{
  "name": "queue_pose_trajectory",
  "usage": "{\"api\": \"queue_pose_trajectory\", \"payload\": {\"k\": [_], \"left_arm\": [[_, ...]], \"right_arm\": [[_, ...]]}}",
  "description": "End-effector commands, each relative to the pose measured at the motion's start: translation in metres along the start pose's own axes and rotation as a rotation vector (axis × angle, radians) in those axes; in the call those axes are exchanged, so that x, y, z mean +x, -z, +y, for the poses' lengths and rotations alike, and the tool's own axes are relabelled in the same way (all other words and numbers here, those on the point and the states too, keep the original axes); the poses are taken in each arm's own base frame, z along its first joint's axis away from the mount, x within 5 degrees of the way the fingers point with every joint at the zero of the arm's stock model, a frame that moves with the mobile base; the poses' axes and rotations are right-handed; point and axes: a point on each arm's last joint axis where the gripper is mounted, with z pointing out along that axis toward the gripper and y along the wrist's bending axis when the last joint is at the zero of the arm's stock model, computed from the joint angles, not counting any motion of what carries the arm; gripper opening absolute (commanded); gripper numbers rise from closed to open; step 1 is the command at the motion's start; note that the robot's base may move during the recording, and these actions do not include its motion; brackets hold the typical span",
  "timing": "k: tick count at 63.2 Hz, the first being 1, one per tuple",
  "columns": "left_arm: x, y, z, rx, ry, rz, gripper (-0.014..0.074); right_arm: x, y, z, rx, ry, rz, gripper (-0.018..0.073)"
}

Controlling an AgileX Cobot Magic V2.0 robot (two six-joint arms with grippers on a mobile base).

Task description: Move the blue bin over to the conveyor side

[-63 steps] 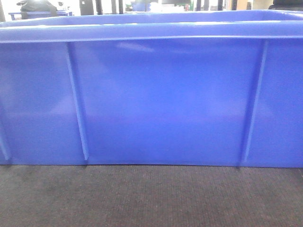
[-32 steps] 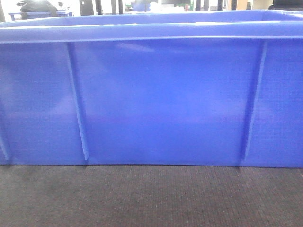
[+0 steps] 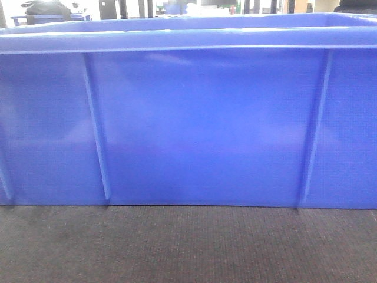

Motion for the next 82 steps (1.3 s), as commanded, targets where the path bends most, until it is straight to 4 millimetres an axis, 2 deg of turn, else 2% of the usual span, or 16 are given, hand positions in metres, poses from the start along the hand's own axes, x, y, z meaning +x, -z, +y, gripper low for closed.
{"api": "queue_pose_trajectory", "payload": {"k": [1, 42, 53, 62, 78, 82], "left_arm": [[-0.002, 0.001, 0.0, 0.007, -0.004, -0.027, -0.0006], [-0.002, 0.001, 0.0, 0.008, -0.004, -0.032, -0.0006], [-0.002, 0.001, 0.0, 0.008, -0.004, -0.032, -0.0006], [-0.002, 0.001, 0.0, 0.008, -0.004, -0.032, -0.0006], [-0.002, 0.001, 0.0, 0.008, -0.004, -0.032, -0.0006], [-0.002, 0.001, 0.0, 0.008, -0.004, -0.032, -0.0006]], "right_arm": [[-0.002, 0.002, 0.0, -0.001, 0.018, -0.033, -0.0078], [0.001, 0.0, 0.0, -0.001, 0.018, -0.038, -0.0078], [0.036, -0.013, -0.006, 0.058, 0.034, -0.05, -0.0078], [0.061, -0.019, -0.011, 0.111, 0.147, -0.039, -0.0078], [0.093, -0.023, -0.016, 0.113, 0.147, -0.05, -0.0078], [0.09, -0.023, -0.015, 0.113, 0.146, -0.078, -0.0078]]}}
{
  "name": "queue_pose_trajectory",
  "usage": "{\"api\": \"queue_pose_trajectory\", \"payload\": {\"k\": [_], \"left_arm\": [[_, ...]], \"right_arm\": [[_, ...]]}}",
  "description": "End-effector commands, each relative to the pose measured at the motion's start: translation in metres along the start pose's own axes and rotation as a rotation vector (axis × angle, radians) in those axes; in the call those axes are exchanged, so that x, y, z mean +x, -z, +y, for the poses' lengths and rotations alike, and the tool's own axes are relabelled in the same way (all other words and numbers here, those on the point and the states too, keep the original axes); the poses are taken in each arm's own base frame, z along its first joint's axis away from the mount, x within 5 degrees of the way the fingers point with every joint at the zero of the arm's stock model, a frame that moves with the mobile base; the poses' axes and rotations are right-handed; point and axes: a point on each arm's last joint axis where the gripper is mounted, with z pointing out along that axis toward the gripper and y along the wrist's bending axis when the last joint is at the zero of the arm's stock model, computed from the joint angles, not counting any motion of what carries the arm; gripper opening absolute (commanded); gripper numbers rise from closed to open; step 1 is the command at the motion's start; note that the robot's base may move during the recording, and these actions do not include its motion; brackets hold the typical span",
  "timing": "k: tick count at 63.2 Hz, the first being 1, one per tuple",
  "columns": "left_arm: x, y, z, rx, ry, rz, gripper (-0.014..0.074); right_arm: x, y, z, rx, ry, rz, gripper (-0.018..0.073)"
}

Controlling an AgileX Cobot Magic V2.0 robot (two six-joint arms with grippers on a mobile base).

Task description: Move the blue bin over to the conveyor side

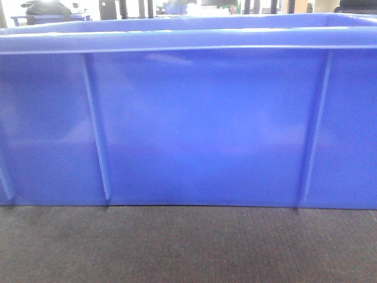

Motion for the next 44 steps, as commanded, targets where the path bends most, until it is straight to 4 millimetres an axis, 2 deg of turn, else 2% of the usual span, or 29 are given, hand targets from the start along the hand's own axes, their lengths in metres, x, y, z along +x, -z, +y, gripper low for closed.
{"api": "queue_pose_trajectory", "payload": {"k": [1, 44], "left_arm": [[-0.0027, 0.0007, -0.0004, 0.007, -0.004, -0.025, -0.0006], [-0.0027, 0.0007, -0.0004, 0.007, -0.004, -0.025, -0.0006]], "right_arm": [[-0.0053, 0.0005, -0.0007, 0.01, -0.001, -0.08, -0.0078], [-0.0031, 0.0004, -0.0029, 0.048, -0.03, -0.055, -0.0078]]}}
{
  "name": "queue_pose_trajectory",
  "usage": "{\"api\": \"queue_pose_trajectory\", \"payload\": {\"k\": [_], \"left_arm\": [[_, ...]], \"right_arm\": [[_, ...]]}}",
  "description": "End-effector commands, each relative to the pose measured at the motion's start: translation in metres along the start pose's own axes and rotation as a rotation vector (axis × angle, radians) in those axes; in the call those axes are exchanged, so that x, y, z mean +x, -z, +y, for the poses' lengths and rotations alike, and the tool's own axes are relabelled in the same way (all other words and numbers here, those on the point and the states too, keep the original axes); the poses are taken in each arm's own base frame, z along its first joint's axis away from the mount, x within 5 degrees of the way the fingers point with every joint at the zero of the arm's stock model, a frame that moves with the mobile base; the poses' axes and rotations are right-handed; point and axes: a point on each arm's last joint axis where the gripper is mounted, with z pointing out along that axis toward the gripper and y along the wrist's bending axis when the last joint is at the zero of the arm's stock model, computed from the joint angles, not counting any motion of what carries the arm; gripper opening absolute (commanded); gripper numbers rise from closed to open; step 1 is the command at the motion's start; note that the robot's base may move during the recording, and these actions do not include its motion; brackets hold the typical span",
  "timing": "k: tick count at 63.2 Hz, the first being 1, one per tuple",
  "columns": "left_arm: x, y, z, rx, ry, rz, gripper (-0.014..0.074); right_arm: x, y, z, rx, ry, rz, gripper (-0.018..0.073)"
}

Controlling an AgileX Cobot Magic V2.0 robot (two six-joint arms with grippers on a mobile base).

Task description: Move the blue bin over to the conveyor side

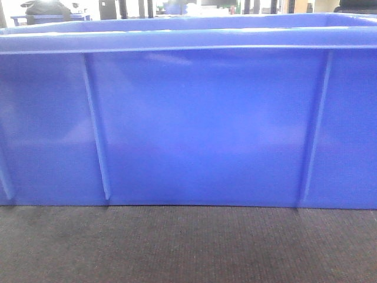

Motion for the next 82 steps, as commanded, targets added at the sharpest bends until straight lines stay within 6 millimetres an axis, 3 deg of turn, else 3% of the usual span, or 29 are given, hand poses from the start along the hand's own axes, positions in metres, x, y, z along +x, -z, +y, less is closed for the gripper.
{"api": "queue_pose_trajectory", "payload": {"k": [1, 51, 68, 79, 82], "left_arm": [[-0.003, 0.001, 0.0, 0.007, -0.004, -0.025, -0.0006], [0.001, 0.0, 0.001, -0.015, -0.039, -0.015, -0.0006], [0.044, -0.007, 0.012, -0.176, -0.156, 0.032, -0.0006], [0.073, -0.008, 0.018, -0.216, -0.098, 0.055, -0.0006], [0.072, -0.008, 0.018, -0.207, -0.098, 0.042, -0.0006]], "right_arm": [[-0.003, 0.0, 0.0, 0.006, 0.002, -0.036, -0.0078], [-0.003, 0.0, 0.0, 0.006, 0.002, -0.036, -0.0078], [-0.003, 0.0, 0.0, 0.006, 0.002, -0.037, -0.0078], [-0.003, 0.0, 0.0, 0.006, 0.002, -0.038, -0.0078], [-0.003, 0.0, 0.0, 0.006, 0.002, -0.038, -0.0078]]}}
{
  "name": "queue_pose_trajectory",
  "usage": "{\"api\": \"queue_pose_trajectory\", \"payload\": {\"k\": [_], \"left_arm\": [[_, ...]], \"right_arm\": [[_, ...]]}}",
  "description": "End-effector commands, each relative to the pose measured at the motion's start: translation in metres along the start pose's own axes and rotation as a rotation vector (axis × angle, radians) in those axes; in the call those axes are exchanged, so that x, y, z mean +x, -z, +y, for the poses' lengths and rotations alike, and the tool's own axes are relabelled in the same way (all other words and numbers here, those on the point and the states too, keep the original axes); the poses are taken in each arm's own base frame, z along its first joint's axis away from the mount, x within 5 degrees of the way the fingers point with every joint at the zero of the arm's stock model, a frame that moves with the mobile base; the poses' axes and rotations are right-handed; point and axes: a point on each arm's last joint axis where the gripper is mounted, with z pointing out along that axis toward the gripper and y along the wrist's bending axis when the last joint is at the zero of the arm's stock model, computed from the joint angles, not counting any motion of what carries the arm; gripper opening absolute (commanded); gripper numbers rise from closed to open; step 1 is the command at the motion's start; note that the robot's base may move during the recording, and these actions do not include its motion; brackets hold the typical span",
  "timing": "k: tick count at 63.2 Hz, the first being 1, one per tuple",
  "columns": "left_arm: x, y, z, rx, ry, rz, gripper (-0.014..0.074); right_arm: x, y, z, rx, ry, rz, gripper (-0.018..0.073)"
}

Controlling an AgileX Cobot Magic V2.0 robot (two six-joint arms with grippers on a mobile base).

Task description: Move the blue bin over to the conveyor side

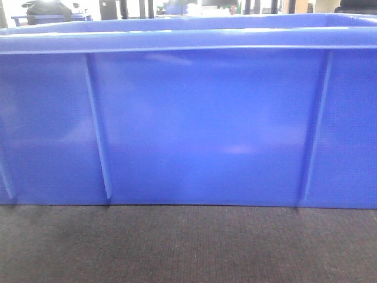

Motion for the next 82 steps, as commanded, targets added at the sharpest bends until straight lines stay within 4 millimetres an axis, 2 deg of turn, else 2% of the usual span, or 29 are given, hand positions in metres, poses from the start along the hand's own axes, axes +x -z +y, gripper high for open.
{"api": "queue_pose_trajectory", "payload": {"k": [1, 49, 62, 82], "left_arm": [[-0.002, 0.0001, -0.0001, 0.003, 0.006, -0.053, -0.0006], [0.0024, 0.0, -0.0002, 0.005, -0.002, -0.006, -0.0006], [0.0026, 0.0002, -0.0042, 0.075, -0.012, -0.003, -0.0006], [0.0014, 0.0002, -0.0044, 0.079, -0.02, -0.017, -0.0006]], "right_arm": [[-0.0029, 0.0003, -0.0004, 0.006, 0.002, -0.035, -0.0078], [-0.0029, 0.0003, -0.0004, 0.006, 0.002, -0.035, -0.0078], [-0.0029, 0.0003, -0.0004, 0.006, 0.002, -0.035, -0.0078], [-0.0031, 0.0003, -0.0004, 0.006, 0.002, -0.036, -0.0078]]}}
